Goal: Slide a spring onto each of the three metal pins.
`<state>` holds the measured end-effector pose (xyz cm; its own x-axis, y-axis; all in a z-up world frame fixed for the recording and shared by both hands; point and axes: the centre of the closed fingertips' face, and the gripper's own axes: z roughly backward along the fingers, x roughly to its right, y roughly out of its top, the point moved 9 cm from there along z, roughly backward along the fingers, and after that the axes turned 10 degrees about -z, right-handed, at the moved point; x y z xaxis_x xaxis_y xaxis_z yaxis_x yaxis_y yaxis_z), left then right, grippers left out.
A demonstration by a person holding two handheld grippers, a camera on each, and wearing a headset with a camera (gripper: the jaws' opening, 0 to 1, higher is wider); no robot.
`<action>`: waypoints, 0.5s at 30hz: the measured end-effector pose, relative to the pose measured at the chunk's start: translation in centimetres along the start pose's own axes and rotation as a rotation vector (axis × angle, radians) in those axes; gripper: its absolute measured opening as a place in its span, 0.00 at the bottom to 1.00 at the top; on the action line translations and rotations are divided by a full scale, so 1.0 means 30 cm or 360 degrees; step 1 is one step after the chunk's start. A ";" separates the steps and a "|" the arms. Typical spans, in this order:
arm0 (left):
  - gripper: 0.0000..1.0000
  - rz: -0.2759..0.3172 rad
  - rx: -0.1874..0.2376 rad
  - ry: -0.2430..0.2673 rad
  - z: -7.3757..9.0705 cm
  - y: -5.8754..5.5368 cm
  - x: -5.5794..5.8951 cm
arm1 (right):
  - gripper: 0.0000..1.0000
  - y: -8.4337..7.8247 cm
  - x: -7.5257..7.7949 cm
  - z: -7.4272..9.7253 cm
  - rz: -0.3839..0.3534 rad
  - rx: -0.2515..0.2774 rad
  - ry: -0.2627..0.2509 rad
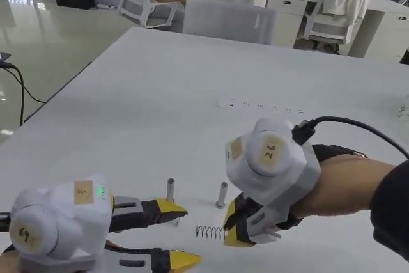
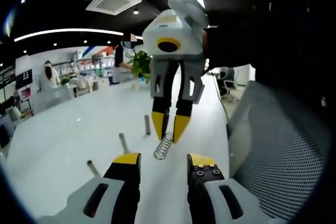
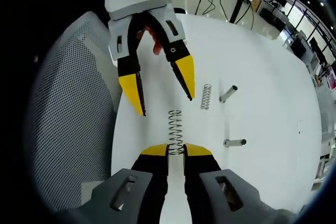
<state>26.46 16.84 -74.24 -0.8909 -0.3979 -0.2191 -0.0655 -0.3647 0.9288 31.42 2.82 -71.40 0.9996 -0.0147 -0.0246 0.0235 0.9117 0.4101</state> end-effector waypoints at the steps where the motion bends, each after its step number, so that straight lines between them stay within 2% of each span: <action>1: 0.26 -0.0001 0.0001 -0.0003 -0.002 0.001 0.001 | 0.08 0.001 -0.001 0.001 0.0005 0.0000 0.0000; 15: 0.12 -0.0050 0.0013 -0.0045 -0.011 0.004 0.012 | 0.08 0.020 -0.032 0.007 0.0101 0.0015 0.0053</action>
<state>26.28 16.38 -74.30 -0.9007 -0.3622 -0.2398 -0.0974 -0.3697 0.9240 30.47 3.31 -70.94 0.9980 0.0570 -0.0284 -0.0398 0.9064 0.4205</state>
